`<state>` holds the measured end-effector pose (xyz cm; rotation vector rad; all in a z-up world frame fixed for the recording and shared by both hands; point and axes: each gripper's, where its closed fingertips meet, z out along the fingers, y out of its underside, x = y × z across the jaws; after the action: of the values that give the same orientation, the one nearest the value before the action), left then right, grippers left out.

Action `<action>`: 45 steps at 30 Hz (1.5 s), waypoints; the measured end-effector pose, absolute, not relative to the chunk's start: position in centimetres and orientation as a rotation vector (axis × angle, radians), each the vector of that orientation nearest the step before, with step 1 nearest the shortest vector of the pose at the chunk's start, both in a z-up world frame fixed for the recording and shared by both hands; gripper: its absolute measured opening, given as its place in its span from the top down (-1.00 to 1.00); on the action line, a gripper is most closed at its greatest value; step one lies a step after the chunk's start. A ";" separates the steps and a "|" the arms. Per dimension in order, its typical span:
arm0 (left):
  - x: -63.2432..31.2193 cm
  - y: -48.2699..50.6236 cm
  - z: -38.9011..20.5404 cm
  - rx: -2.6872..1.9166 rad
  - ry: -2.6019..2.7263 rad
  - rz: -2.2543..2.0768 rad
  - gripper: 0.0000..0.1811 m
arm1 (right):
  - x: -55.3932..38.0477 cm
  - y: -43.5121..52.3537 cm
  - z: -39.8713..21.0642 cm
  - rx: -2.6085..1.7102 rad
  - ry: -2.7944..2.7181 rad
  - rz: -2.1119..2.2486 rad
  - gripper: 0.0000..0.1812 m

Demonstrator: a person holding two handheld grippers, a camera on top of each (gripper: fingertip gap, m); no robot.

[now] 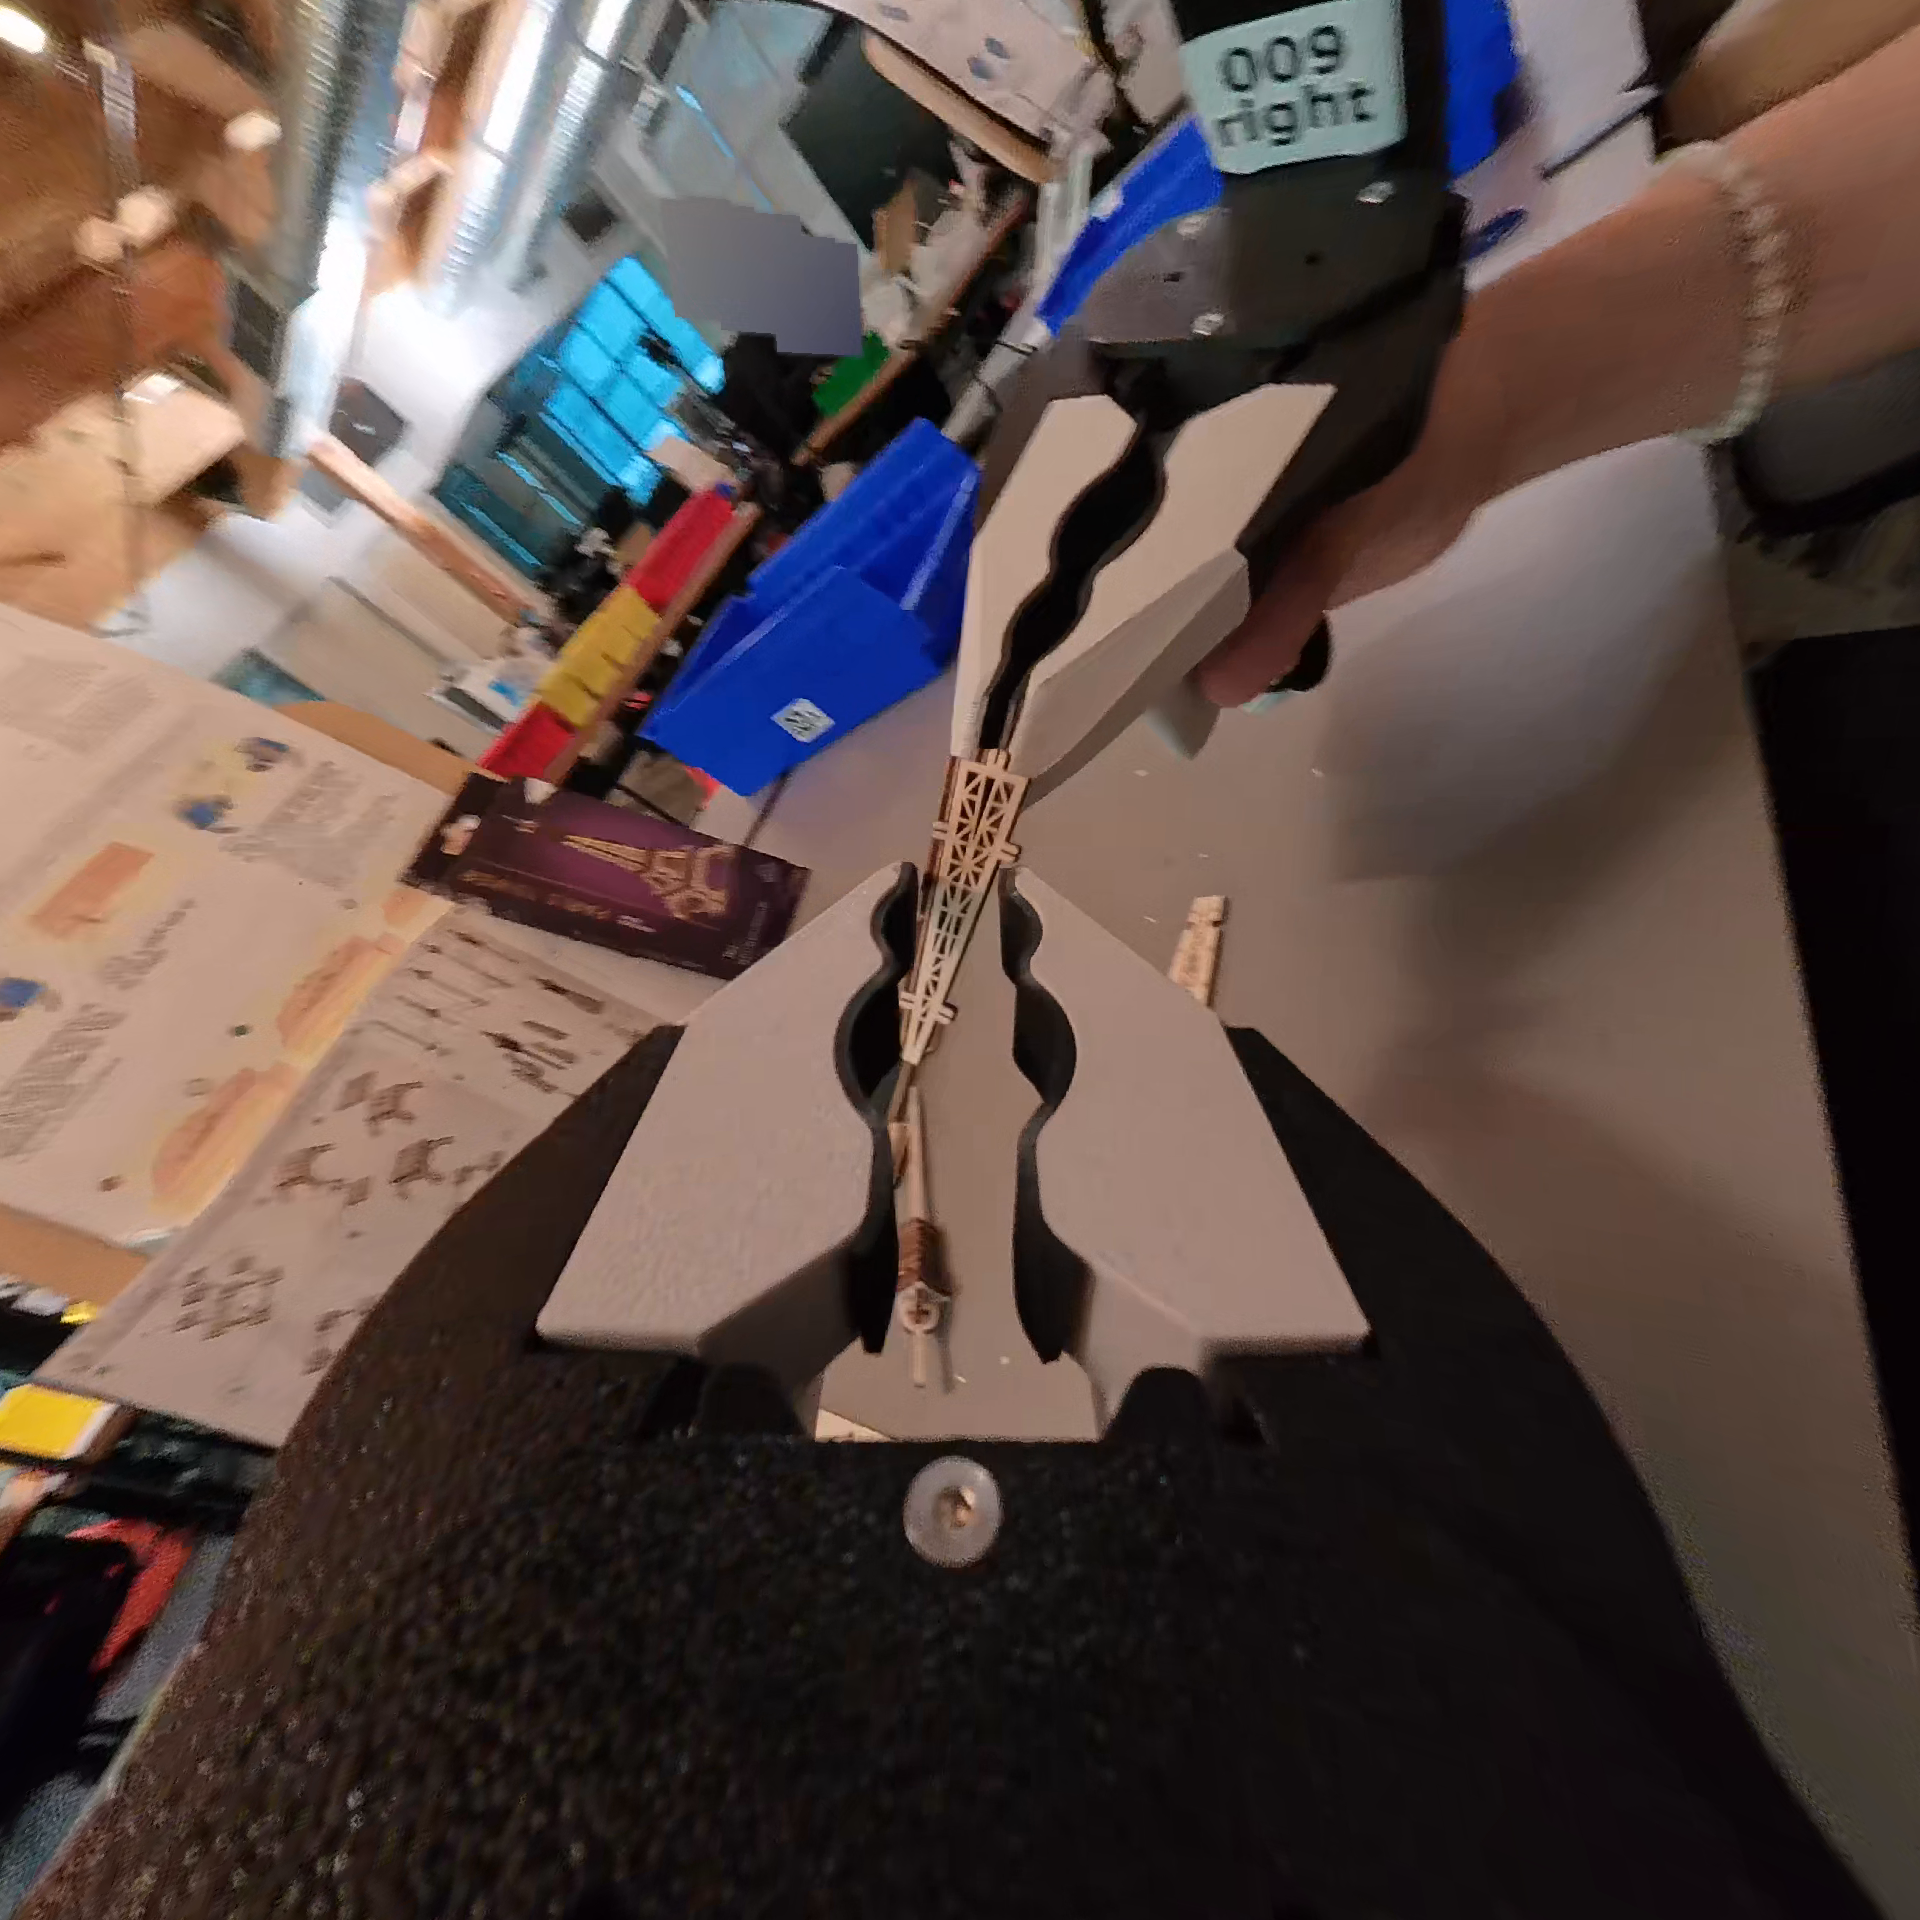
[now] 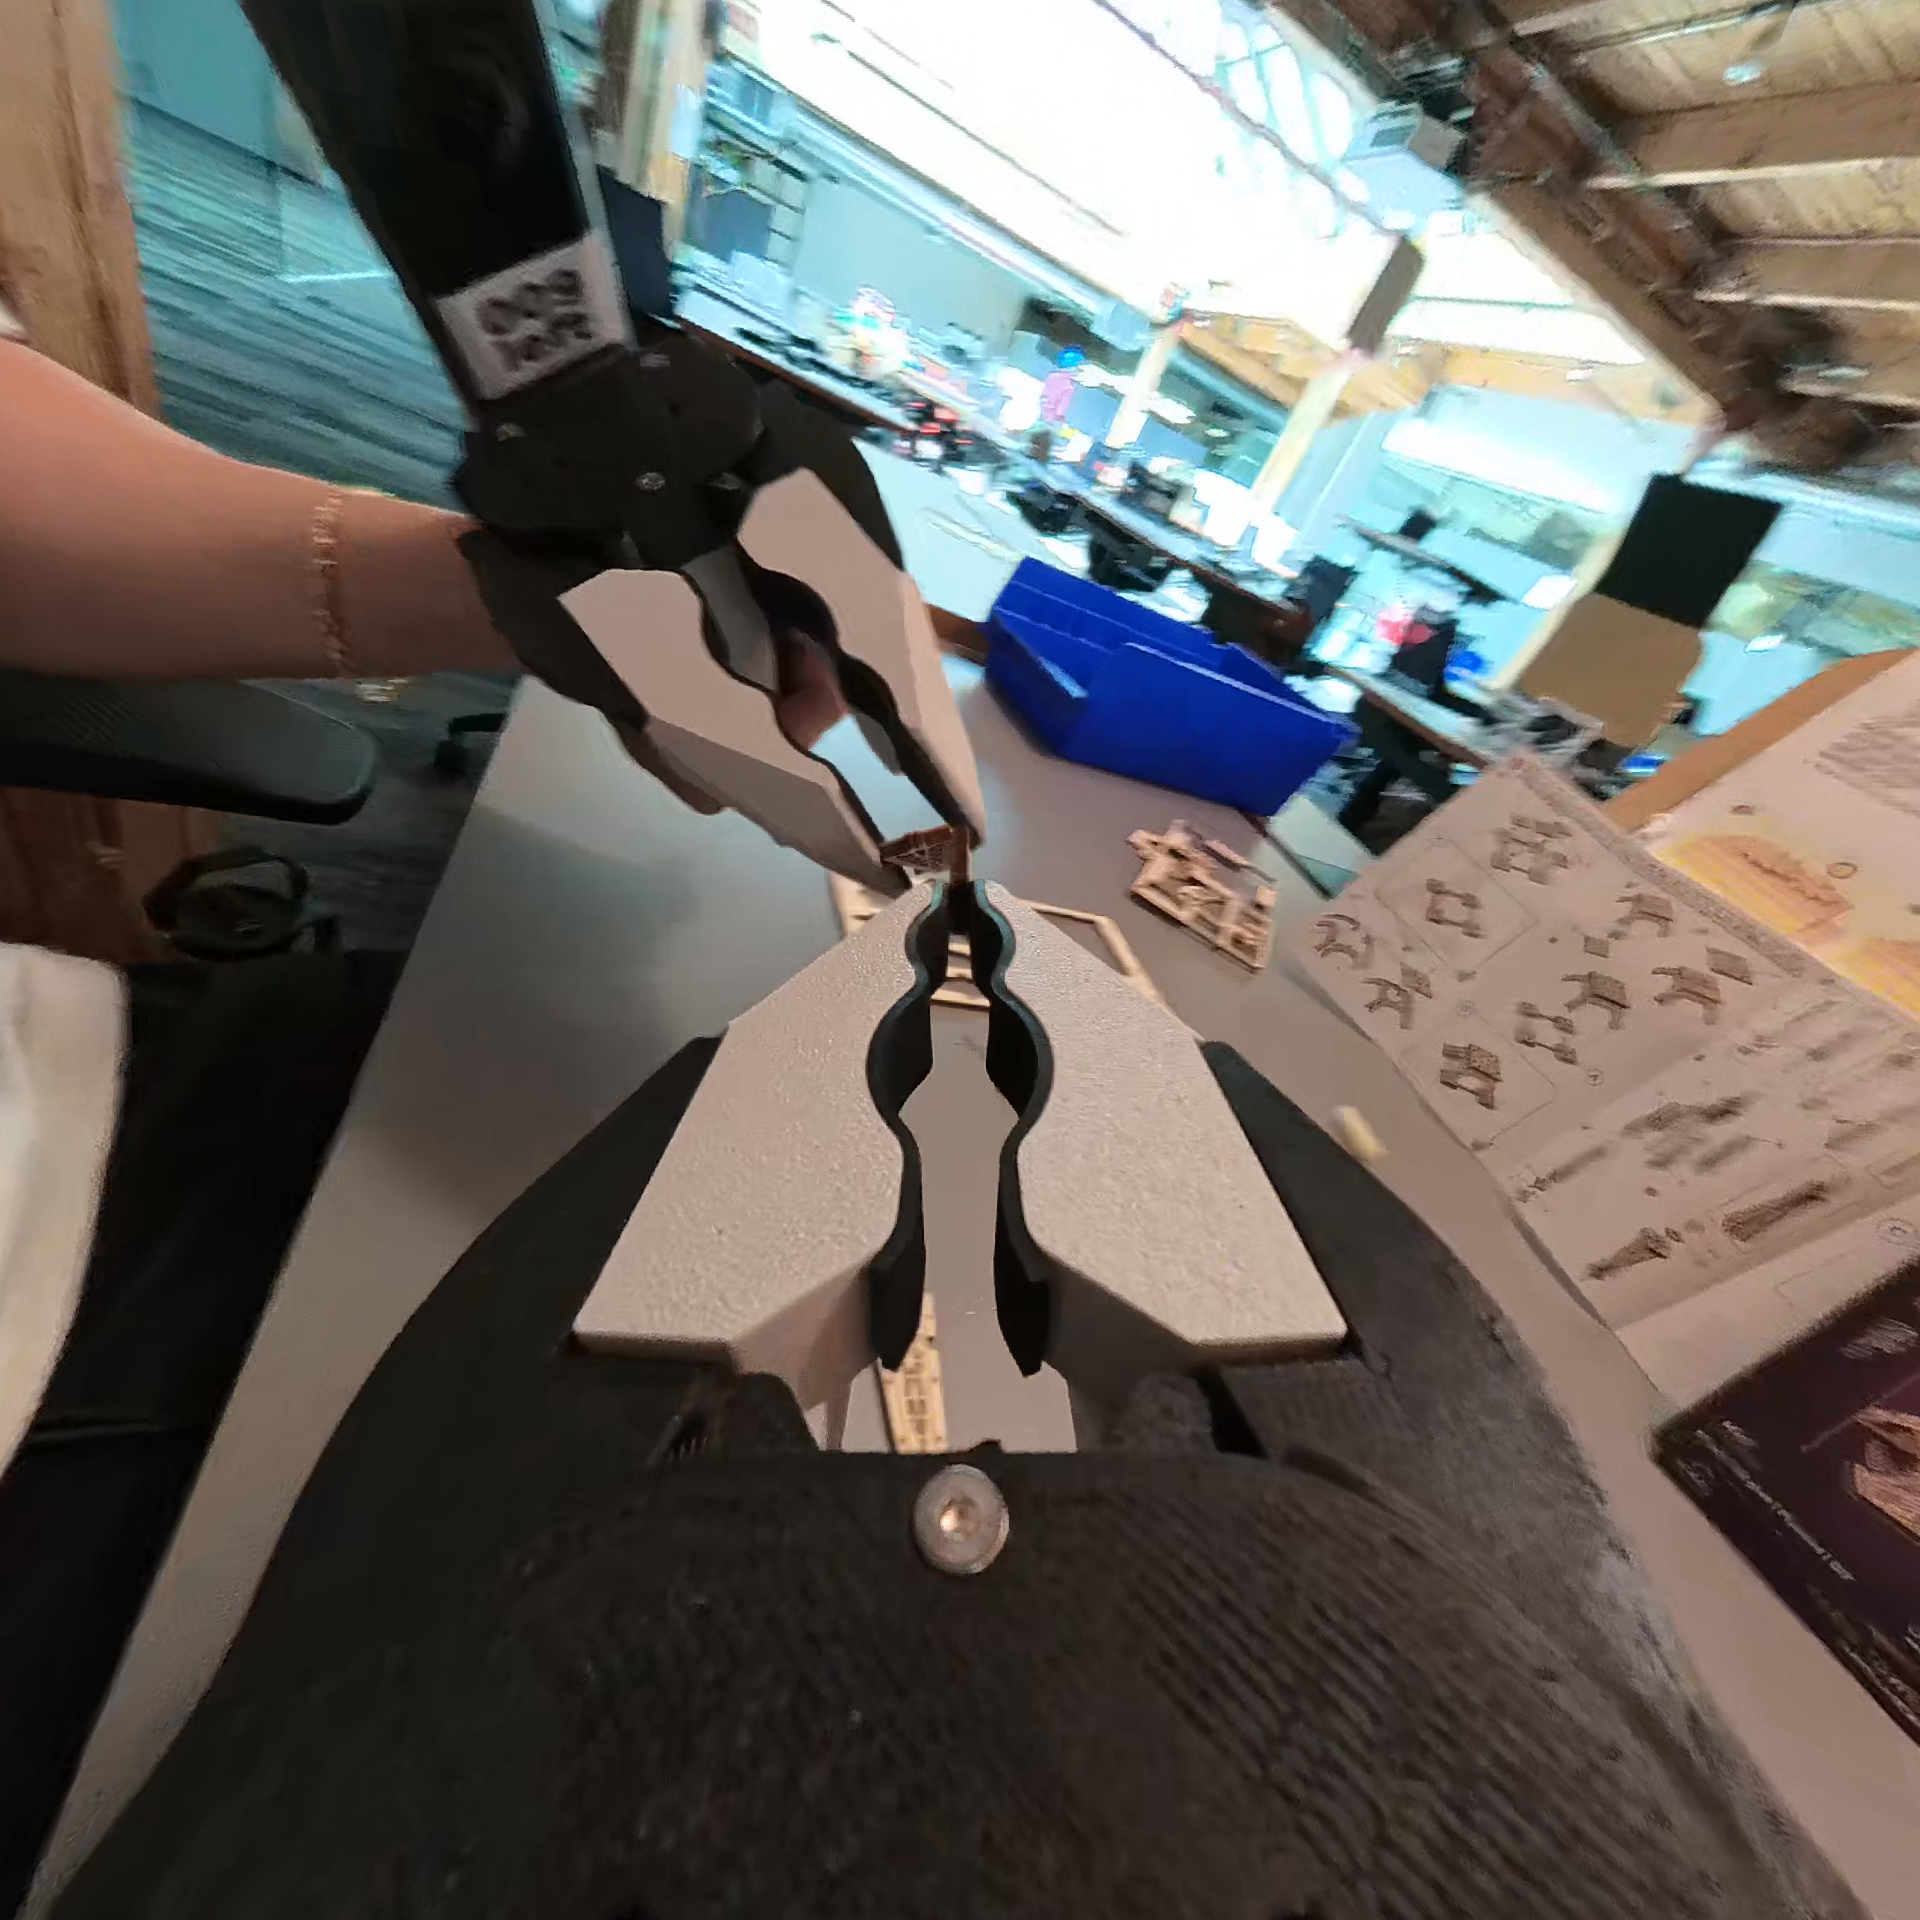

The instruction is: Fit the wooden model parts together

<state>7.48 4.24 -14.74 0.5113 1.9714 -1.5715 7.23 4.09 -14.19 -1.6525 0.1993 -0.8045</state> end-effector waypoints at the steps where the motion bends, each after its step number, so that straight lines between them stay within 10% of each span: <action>1: 7.7 4.3 -14.3 0.492 1.926 -1.570 0.84 | 7.7 3.9 -14.0 -1.648 0.217 -0.868 1.00; 45: 8.2 4.9 -11.4 0.397 1.476 -1.410 0.99 | 8.4 5.2 -12.0 -1.485 0.316 -1.108 0.94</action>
<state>8.19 4.86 -11.36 0.3973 1.4760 -1.4099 8.38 5.22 -11.99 -1.4846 0.3164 -1.1080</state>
